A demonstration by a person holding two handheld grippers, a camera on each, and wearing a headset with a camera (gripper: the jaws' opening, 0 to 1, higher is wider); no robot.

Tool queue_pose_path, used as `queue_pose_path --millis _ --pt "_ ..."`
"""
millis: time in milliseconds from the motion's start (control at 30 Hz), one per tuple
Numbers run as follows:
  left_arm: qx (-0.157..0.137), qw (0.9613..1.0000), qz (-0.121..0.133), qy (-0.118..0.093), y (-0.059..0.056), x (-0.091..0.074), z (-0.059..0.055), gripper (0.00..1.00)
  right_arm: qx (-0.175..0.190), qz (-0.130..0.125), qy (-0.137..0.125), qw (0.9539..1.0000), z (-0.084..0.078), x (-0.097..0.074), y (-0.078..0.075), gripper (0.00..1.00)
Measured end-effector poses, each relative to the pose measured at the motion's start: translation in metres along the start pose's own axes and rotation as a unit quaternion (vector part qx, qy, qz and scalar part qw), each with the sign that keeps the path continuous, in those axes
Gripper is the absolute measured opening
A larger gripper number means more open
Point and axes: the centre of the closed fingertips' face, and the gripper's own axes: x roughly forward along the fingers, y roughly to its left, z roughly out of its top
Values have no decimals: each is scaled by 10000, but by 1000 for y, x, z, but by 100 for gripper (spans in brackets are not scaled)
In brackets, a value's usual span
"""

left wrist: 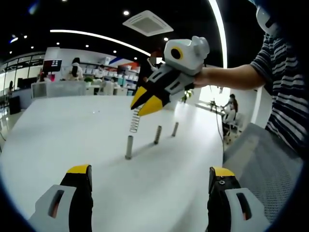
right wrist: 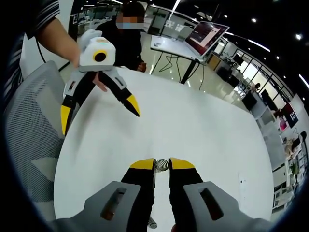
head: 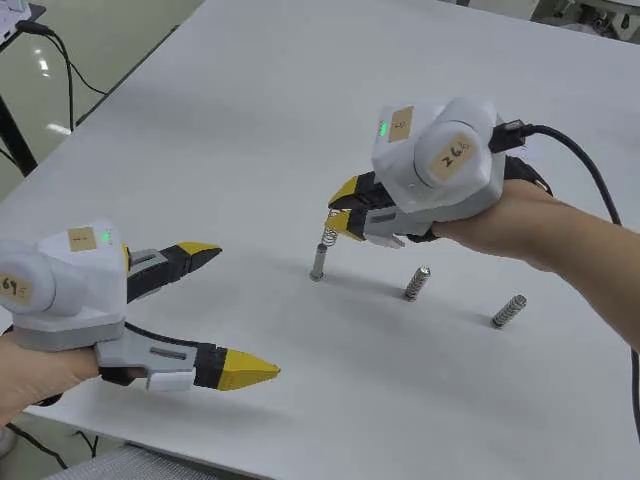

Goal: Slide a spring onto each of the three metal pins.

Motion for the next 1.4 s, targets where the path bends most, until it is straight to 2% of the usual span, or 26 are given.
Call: queue_pose_path --millis 733,933,1133,1400 --pt "-45 10000 -1 26 0 0 -2 98 171 111 38 9998 -7 13 5 7" --pt "-57 10000 -1 46 -1 0 -4 98 196 141 93 9997 -13 20 8 7" --pt "-48 9999 -19 152 -1 0 -9 98 280 173 126 9994 -20 27 9 7" --pt "-56 9999 -28 112 -1 1 -5 98 286 255 157 9991 -27 38 13 8"
